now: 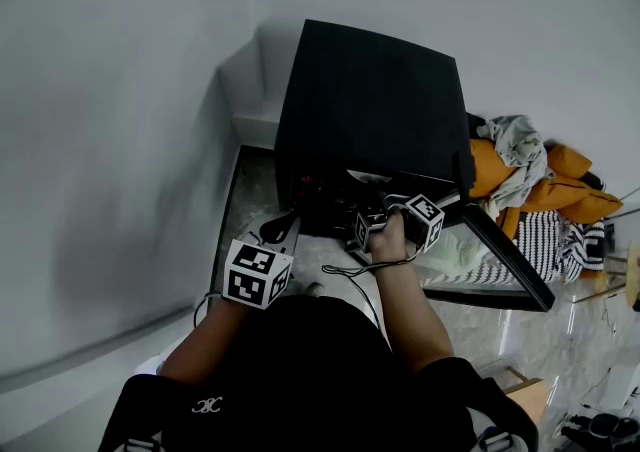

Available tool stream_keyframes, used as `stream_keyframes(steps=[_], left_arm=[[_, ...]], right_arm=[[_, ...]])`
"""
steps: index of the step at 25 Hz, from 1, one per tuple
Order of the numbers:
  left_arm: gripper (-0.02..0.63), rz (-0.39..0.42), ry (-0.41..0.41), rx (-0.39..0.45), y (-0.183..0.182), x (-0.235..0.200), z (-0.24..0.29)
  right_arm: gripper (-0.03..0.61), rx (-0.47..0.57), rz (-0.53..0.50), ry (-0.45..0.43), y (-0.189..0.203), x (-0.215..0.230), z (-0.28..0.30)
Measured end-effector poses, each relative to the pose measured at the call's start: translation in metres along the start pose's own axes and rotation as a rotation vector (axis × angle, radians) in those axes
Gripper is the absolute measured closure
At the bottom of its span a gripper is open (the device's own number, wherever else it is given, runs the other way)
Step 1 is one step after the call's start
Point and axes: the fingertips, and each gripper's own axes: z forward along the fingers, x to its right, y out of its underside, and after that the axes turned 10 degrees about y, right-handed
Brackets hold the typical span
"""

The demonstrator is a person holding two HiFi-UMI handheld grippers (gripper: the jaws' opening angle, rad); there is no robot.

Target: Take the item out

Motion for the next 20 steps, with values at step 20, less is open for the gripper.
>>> stream_keyframes(steps=[20], left_arm=[[0.614, 0.000, 0.011, -0.011, 0.002, 0.002, 0.000]], right_arm=[[0.557, -0.047, -0.051, -0.098, 0.006, -0.014, 0.000]])
